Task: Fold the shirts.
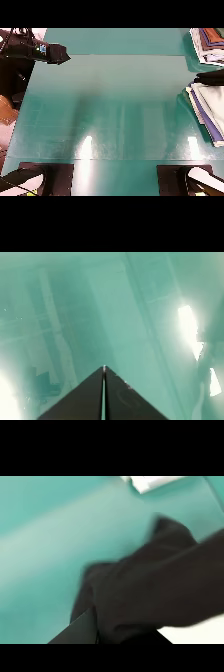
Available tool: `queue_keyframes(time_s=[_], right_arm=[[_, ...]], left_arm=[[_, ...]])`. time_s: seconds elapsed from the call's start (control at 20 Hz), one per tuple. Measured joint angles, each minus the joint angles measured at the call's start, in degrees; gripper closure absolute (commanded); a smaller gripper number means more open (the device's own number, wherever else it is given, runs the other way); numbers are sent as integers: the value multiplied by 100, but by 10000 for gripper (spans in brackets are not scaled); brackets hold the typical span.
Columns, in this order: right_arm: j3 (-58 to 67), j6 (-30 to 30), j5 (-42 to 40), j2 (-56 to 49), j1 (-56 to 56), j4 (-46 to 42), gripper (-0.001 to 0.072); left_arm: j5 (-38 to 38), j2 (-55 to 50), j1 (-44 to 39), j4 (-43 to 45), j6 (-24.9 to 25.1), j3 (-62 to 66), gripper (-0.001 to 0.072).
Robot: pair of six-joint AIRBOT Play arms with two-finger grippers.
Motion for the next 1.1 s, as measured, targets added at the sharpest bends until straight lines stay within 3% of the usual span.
queue_keyframes(time_s=[0.2, 0.25, 0.3, 0.35, 0.4, 0.45, 0.6, 0.75, 1.05, 1.1], right_arm=[[-929, 15, 350, 415, -404, -846, 686], [-1191, 17, 391, 516, -540, -1034, 586], [-1462, 20, 407, 610, -702, -1202, 421], [-1694, 20, 431, 686, -859, -1322, 308], [-1917, 20, 450, 745, -1036, -1405, 211], [-2090, 20, 463, 782, -1200, -1480, 187], [-2385, 31, 472, 850, -1578, -1403, 187], [-2347, 35, 374, 874, -1528, -793, 188], [-2013, 17, -50, 887, 538, 400, 199], [-1991, 17, -192, 885, 999, 470, 249]], left_arm=[[-44, 0, 0, 0, 50, 0, 680], [-61, 0, 0, 0, 76, 0, 680], [-68, 0, 0, 0, 105, 0, 680], [-76, 0, 0, 0, 114, 0, 680], [-81, 0, 0, 0, 129, 0, 680], [-81, 0, 0, 0, 136, 0, 680], [-92, 0, 0, 0, 153, 0, 680], [-90, 0, 0, 0, 160, 0, 679], [-96, 0, 0, -2, 162, 0, 679], [-90, 0, 0, -4, 164, 0, 679]])
